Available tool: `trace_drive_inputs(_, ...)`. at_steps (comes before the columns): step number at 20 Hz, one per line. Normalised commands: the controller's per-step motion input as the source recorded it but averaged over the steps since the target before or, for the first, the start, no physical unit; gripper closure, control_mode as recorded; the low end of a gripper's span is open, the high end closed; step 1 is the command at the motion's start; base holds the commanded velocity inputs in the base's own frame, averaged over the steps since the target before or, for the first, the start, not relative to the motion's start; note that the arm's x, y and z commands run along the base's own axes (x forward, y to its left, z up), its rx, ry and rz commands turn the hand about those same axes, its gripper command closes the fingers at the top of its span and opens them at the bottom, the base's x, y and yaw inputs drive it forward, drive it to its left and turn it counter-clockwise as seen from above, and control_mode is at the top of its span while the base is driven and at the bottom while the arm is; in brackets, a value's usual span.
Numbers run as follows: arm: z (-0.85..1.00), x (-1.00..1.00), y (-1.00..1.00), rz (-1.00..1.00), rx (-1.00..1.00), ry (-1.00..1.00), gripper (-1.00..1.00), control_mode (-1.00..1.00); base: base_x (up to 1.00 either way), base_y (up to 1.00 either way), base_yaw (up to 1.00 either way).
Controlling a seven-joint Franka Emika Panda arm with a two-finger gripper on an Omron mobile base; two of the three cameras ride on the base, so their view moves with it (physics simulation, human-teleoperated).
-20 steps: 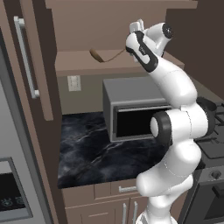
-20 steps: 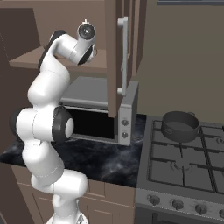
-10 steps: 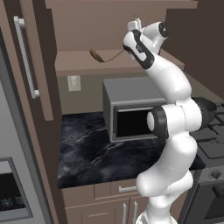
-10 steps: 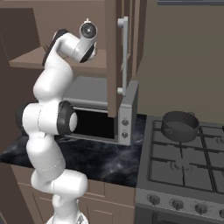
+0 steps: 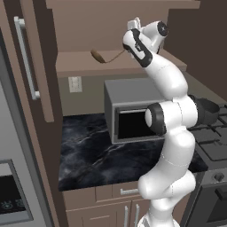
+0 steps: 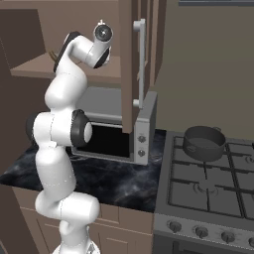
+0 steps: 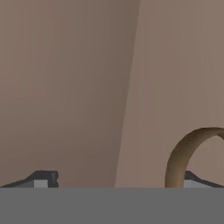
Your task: Open the cabinet and move the ladle to the pot. Then close the cabinet.
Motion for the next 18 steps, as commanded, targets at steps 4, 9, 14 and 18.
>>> trace_drive_inputs(4, 0.00, 0.26, 0.00, 0.00, 0.00, 0.00, -1.00, -1.00, 0.00, 0.00, 0.00)
trace_drive_inputs(9, -0.01, 0.22, 0.01, 0.00, 0.00, 0.00, 1.00, -1.00, 0.00, 0.00, 0.00)
trace_drive_inputs(14, -0.02, 0.11, 0.01, 0.00, 0.00, 0.00, 1.00, -1.00, 0.00, 0.00, 0.00)
trace_drive_inputs(18, -0.04, 0.05, 0.00, 0.00, 0.00, 0.00, 1.00, -1.00, 0.00, 0.00, 0.00)
